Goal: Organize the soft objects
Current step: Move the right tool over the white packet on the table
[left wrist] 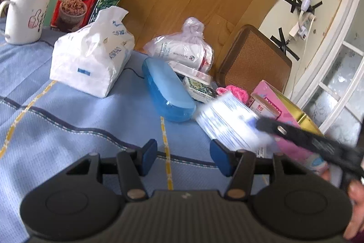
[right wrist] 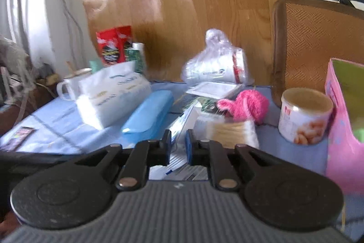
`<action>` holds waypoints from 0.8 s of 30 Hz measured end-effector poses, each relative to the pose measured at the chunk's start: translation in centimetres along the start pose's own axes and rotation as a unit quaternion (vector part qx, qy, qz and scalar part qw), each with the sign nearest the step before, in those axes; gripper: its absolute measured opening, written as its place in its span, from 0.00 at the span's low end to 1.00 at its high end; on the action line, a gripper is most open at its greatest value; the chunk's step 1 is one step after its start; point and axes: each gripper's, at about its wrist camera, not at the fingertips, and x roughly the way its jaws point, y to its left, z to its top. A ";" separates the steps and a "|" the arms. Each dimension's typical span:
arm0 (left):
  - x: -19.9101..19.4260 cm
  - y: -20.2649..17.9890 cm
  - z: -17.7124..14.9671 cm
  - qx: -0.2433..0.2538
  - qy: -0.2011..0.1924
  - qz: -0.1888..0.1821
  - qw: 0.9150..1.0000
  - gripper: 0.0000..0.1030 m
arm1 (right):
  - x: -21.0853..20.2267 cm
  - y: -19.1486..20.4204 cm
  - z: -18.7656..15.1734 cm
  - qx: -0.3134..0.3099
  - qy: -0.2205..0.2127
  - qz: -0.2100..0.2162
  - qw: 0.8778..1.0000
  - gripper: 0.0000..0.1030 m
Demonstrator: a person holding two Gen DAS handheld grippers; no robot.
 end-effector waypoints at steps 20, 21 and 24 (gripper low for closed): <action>0.3 -2.2 -0.9 0.043 0.017 0.026 0.999 0.53 | -5.9 -2.8 -5.7 0.060 0.010 0.045 0.997 0.42; 0.3 -2.2 -0.9 0.042 0.017 0.024 0.999 0.54 | -5.8 -2.9 -5.8 0.063 0.011 0.043 0.997 0.42; 0.3 -1.9 -0.8 0.038 0.016 0.018 0.999 0.55 | -5.8 -3.3 -6.0 0.066 0.012 0.043 0.997 0.42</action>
